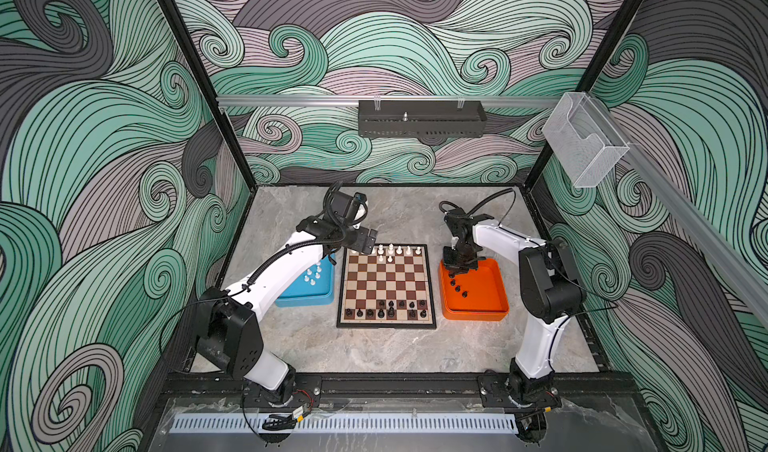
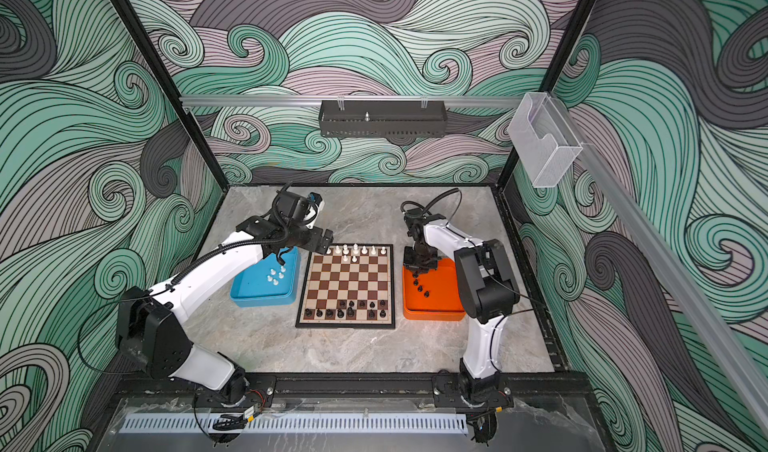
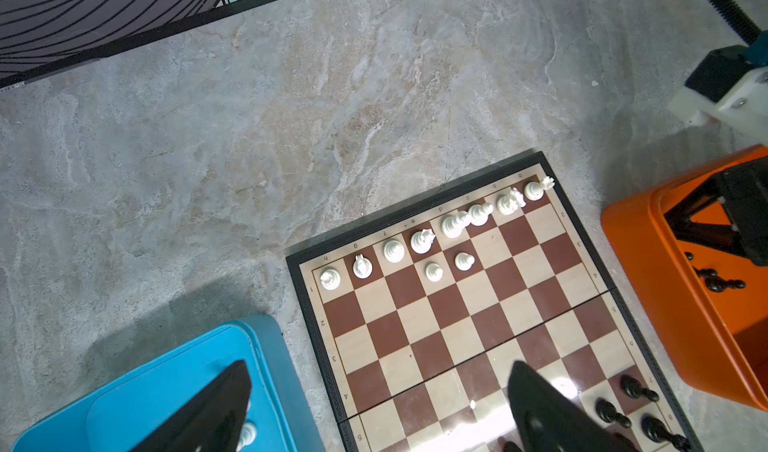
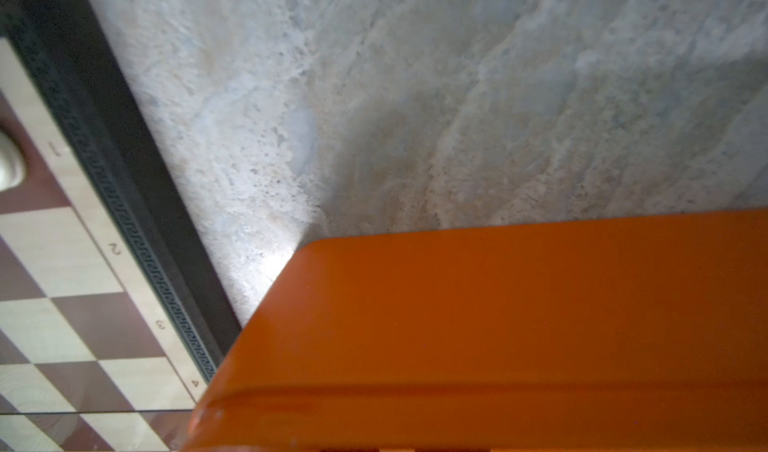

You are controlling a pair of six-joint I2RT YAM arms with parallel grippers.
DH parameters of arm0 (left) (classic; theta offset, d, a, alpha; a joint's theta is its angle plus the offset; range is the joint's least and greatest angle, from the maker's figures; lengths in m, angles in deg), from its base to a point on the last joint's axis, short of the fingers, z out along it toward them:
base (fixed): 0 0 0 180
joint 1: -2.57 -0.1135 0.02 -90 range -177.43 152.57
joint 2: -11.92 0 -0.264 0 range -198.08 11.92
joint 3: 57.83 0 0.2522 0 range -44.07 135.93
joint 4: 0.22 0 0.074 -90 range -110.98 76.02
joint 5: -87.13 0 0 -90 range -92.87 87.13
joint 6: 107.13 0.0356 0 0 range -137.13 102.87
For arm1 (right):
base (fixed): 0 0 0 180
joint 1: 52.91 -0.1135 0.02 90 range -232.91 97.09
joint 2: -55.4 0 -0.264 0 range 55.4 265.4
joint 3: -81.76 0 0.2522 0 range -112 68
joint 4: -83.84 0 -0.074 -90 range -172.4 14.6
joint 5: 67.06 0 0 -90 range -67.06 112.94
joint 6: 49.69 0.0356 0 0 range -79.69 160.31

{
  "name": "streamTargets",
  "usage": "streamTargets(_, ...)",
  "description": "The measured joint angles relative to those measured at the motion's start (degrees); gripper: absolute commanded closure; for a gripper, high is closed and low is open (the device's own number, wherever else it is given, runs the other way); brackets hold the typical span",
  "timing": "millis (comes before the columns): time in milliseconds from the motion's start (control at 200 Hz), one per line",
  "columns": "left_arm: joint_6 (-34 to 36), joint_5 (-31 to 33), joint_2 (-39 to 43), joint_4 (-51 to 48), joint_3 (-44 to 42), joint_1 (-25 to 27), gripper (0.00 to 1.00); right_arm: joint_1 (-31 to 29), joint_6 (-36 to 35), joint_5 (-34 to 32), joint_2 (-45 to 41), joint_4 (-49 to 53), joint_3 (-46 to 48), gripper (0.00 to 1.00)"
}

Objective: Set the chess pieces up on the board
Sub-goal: 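Close the right gripper on the black pawn and lift it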

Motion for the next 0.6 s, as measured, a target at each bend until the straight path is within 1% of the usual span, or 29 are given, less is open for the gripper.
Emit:
streamTargets(405,0.02,0.09,-0.02,0.00,0.00,0.00,0.01,0.00,-0.13,-0.79,-0.02,0.79,-0.39,0.84)
streamTargets(600,-0.07,1.95,-0.02,-0.17,0.00,0.00,0.01,-0.04,-1.16,-1.79,-1.38,2.75,-1.31,0.84)
